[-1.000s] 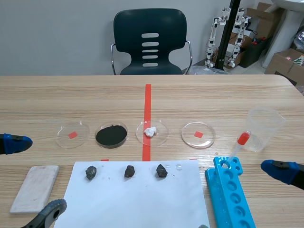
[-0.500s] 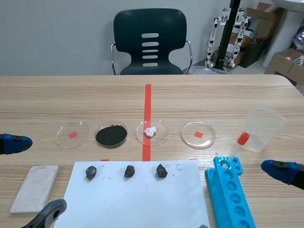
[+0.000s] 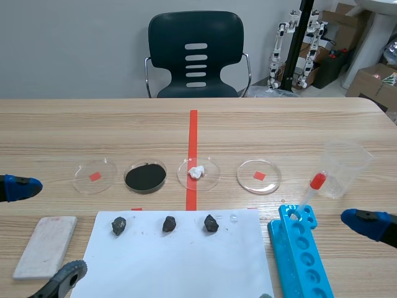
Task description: Pick up the left mineral with the left hand
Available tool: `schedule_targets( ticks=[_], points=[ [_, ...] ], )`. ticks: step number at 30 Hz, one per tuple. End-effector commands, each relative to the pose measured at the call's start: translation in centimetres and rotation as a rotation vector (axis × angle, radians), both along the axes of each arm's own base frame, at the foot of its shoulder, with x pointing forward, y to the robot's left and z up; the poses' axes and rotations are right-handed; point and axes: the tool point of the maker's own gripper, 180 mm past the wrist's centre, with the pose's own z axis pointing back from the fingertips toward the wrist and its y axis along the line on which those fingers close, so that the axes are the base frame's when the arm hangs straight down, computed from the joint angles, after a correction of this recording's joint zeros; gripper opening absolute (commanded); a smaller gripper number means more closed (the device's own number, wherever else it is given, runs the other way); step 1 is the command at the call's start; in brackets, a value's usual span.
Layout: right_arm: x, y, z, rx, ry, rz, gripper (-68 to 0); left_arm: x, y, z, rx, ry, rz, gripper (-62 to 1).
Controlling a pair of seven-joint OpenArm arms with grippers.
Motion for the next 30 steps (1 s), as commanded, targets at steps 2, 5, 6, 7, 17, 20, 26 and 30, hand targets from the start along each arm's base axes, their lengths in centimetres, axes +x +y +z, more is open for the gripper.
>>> schedule_targets(
  ticks=[2, 5, 6, 7, 17, 20, 26, 30],
  points=[
    [0.3, 0.0, 0.8, 0.019, -0.028, 0.0, 0.4, -0.1, -0.4, 0.7, -0.035, -0.011, -0.001, 1.4],
    [0.3, 0.0, 0.8, 0.019, -0.028, 0.0, 0.4, -0.1, -0.4, 0.7, -0.039, -0.011, 0.001, 1.4],
    [0.3, 0.0, 0.8, 0.019, -0.028, 0.0, 0.4, 0.0, -0.4, 0.9, -0.052, -0.01, 0.008, 1.4],
    [0.3, 0.0, 0.8, 0.019, -0.028, 0.0, 0.4, 0.1, -0.3, 1.1, -0.068, -0.009, 0.016, 1.4],
    [0.3, 0.0, 0.8, 0.019, -0.028, 0.0, 0.4, 0.8, 0.2, 1.9, -0.128, -0.015, 0.066, 1.4],
    [0.3, 0.0, 0.8, 0.019, -0.028, 0.0, 0.4, 0.8, 0.2, 1.9, -0.128, -0.015, 0.066, 1.4],
    [0.3, 0.0, 0.8, 0.019, -0.028, 0.0, 0.4, 1.9, 0.6, 0.5, -0.117, 0.089, 0.118, 1.4],
    [0.3, 0.0, 0.8, 0.019, -0.028, 0.0, 0.4, 2.8, 0.6, -1.2, -0.066, 0.191, 0.137, 1.4]
  ],
)
